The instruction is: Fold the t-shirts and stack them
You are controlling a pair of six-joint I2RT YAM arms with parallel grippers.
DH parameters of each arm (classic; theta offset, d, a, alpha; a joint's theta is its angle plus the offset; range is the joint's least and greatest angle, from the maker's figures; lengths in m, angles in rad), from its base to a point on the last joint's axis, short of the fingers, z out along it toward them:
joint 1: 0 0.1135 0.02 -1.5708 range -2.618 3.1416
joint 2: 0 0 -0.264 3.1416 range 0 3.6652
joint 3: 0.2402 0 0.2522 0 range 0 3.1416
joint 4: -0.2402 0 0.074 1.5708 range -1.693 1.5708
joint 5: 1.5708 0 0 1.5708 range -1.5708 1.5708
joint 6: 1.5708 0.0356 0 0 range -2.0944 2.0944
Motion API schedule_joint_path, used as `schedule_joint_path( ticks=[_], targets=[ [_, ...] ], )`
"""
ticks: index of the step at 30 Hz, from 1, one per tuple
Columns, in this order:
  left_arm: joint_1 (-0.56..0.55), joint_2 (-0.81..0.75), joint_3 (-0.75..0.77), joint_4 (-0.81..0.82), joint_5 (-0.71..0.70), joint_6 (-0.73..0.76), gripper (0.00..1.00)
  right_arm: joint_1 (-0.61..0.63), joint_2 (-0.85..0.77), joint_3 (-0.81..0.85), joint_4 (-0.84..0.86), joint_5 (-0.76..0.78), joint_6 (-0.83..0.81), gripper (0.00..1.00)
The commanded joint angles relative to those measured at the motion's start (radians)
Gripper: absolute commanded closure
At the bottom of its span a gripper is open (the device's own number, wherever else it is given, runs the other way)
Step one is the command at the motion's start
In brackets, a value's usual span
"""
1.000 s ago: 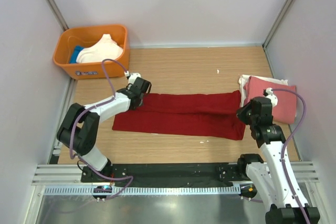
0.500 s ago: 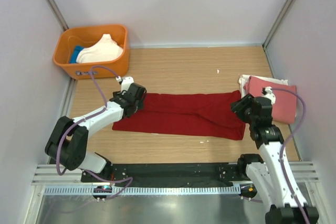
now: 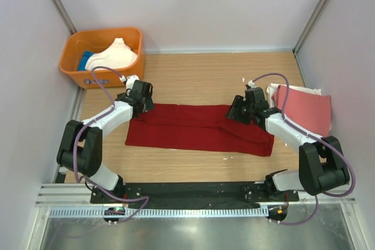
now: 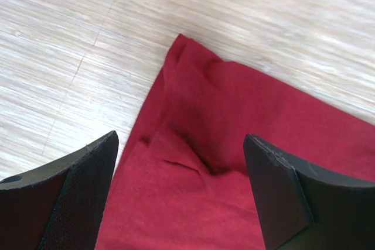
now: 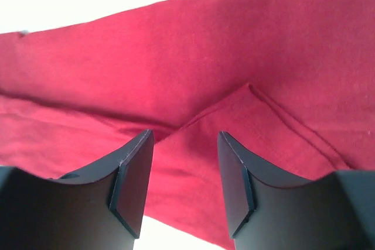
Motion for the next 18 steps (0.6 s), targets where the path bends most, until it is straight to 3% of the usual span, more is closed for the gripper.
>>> schedule_joint_path(
  ticks=[1,4,8,12,14,17,18],
  targets=[
    [0.017,0.047,0.032,0.024,0.031,0.019,0.12,0.010,0.027,0.053,0.036,0.094,-0.041,0.46],
    [0.018,0.072,0.032,0.033,0.039,0.022,0.16,0.012,0.047,0.066,0.013,0.164,-0.066,0.48],
    [0.019,0.107,0.031,0.037,0.026,0.024,0.38,0.024,0.091,0.089,-0.020,0.261,-0.092,0.48],
    [0.039,0.124,0.031,0.030,0.006,0.035,0.53,0.035,0.140,0.101,-0.008,0.279,-0.109,0.47],
    [0.053,0.125,0.031,0.027,0.026,0.032,0.69,0.050,0.165,0.116,-0.005,0.295,-0.110,0.48],
    [0.054,0.099,0.024,0.018,0.016,0.041,0.85,0.064,0.211,0.139,-0.007,0.310,-0.113,0.55],
    [0.054,0.090,0.021,0.015,0.008,0.044,0.85,0.070,0.222,0.145,-0.008,0.313,-0.115,0.63]
  ],
)
